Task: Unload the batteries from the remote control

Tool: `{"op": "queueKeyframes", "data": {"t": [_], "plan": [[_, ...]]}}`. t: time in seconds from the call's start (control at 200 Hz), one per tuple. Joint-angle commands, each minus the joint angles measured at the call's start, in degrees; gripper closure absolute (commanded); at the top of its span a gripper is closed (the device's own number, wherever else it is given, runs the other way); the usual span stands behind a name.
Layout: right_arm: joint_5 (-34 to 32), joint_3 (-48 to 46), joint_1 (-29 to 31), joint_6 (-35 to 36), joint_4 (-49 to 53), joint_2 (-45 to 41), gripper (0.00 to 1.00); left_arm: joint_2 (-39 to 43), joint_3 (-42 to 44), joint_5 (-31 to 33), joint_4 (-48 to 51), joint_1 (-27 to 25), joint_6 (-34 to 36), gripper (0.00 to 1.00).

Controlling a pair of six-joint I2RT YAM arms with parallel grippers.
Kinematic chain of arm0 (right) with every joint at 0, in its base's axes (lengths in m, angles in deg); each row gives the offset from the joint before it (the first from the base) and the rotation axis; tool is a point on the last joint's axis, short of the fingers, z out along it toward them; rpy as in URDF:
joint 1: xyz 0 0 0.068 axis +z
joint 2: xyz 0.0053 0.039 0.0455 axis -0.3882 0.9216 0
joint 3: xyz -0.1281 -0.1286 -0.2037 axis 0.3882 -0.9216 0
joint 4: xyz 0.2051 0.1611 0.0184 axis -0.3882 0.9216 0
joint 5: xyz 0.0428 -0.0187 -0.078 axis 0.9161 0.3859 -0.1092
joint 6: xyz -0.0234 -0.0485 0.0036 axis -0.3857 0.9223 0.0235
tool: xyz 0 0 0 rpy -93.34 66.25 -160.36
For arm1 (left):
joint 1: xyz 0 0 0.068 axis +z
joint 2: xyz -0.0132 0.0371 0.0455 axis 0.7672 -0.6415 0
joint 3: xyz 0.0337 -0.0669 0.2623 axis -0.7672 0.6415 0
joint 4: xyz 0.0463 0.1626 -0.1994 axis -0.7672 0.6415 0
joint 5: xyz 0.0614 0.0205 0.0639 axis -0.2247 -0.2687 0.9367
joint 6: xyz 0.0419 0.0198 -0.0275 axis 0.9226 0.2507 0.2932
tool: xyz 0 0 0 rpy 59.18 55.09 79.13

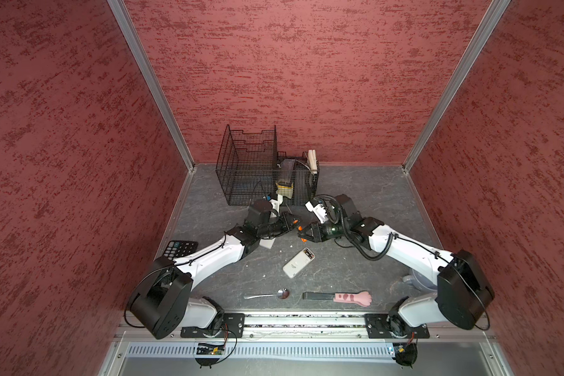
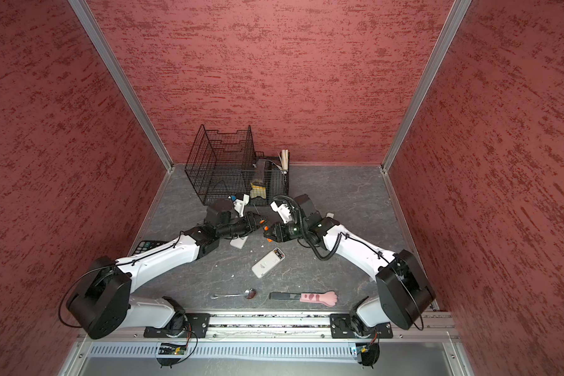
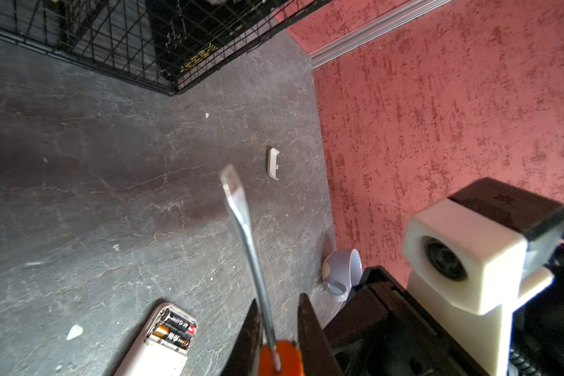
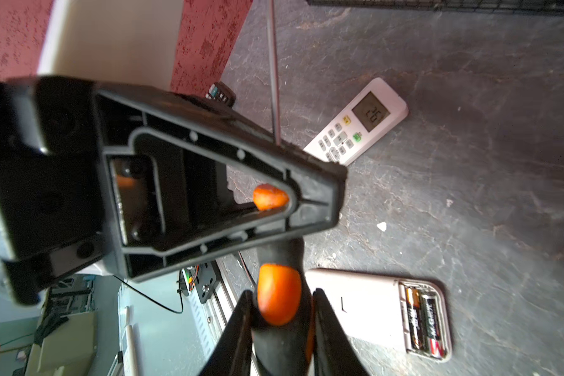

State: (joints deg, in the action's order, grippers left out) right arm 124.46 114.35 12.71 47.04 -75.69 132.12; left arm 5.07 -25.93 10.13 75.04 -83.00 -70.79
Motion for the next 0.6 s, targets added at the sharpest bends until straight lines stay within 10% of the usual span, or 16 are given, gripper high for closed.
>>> {"op": "queueKeyframes", "data": {"t": [0.0,0.591], "plan": [[-2.44,-1.84,-0.42,-5.28,-5.29,-5.65,0.61,0.93,-0.96,3.56,-2.82,2.11,-1.58,1.00],[-17.65,-13.01,1.83,-33.40,-43.42,-8.35,0.45,4.92,-1.65,9.66,-12.99,4.36,-13.33,1.00]]}}
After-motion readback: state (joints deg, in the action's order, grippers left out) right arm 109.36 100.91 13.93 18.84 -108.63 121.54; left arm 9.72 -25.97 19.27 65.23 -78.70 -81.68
